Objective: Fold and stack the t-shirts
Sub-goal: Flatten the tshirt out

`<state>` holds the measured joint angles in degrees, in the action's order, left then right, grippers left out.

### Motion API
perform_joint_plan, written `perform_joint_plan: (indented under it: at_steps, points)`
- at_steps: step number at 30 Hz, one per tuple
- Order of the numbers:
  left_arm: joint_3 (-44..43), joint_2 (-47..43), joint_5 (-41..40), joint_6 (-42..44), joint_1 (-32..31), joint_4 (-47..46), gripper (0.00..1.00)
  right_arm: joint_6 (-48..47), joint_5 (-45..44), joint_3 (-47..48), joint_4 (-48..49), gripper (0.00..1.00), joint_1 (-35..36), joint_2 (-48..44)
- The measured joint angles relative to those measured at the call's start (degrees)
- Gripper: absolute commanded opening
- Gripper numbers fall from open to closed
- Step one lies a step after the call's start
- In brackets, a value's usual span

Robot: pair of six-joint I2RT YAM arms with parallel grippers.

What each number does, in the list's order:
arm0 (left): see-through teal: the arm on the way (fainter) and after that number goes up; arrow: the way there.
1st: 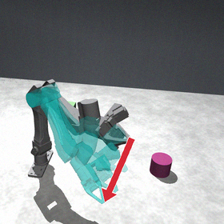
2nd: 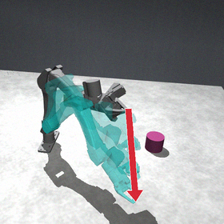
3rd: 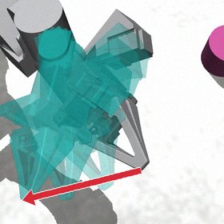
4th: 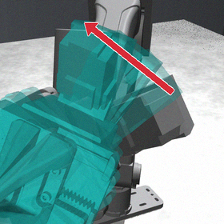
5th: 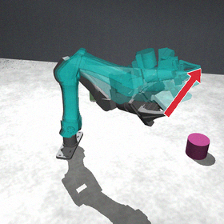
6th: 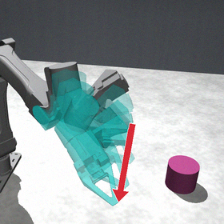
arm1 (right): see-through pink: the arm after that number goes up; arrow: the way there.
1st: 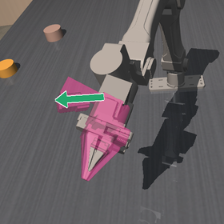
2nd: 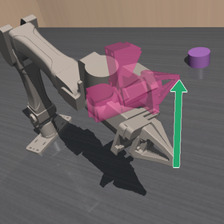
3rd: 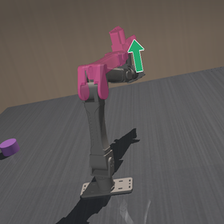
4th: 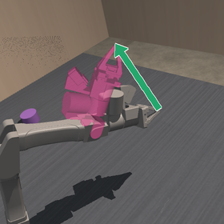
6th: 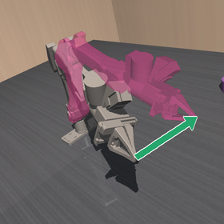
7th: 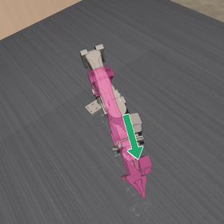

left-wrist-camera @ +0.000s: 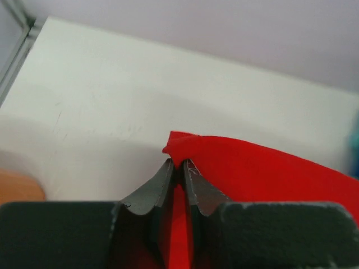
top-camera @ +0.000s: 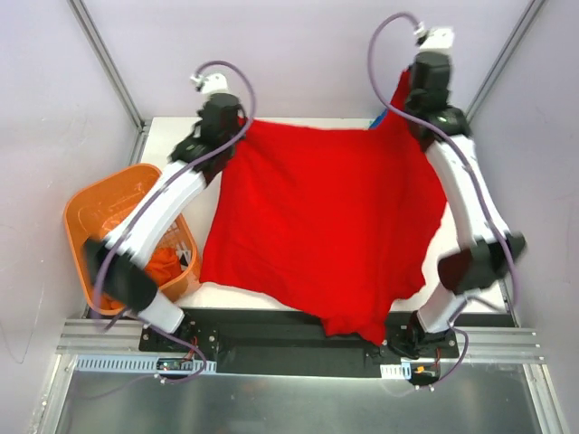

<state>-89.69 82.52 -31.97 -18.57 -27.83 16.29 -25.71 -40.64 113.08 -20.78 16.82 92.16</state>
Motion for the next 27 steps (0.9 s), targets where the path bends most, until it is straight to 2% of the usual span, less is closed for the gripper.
perform_joint_plan:
  at_steps: [2,3,4,5,6,7,9,12,14,17,23,27]
  points:
    - [-0.9,9.22,0.33,0.59,2.16,0.39,0.28,2.8,4.46,-1.75,-0.28,0.19,-2.6,8.57]
    - [-2.08,14.4,0.44,1.01,2.99,0.96,0.55,4.0,6.4,-1.92,-0.66,0.25,-3.48,13.31]
    - [-3.5,19.34,0.42,1.42,3.65,1.55,0.72,4.96,8.22,-1.81,-0.94,0.45,-4.2,17.86]
    - [-5.2,23.69,0.24,2.05,4.17,2.69,0.79,5.66,9.7,-1.38,-1.77,0.56,-4.72,22.16]
    - [-6.67,26.75,0.04,2.32,4.42,3.58,0.99,6.56,10.75,-0.31,-3.3,0.68,-4.85,25.68]
    - [-8.55,30.18,-0.04,2.38,4.68,4.81,0.99,6.95,11.89,1.57,-5.01,0.83,-5.14,29.79]
    - [-11.76,34.53,0.09,2.82,4.7,7.19,0.99,7.63,13.44,4.15,-7.5,0.99,-5.2,35.1]
    - [-13.27,35.3,1.62,2.56,4.63,8.7,0.99,8.39,14.69,4.42,-10.91,0.97,-4.96,36.35]
    - [-13.35,33.64,4.04,1.99,4.63,9.01,0.99,9.05,15.26,3.26,-11.04,0.97,-4.85,33.9]
    - [-11.54,29.51,8.28,0.37,4.63,8.66,0.99,11.23,16.81,-3.3,-10.93,0.97,-4.72,24.85]
    - [2.19,15.08,17.07,-4.76,4.63,8.22,0.99,18.88,23.34,-22.45,-11.93,0.97,-4.72,0.28]
    - [9.88,11.19,21.49,-7.91,4.26,8.22,1.0,24.24,29.22,-32.98,-13.29,0.97,-4.59,-6.29]
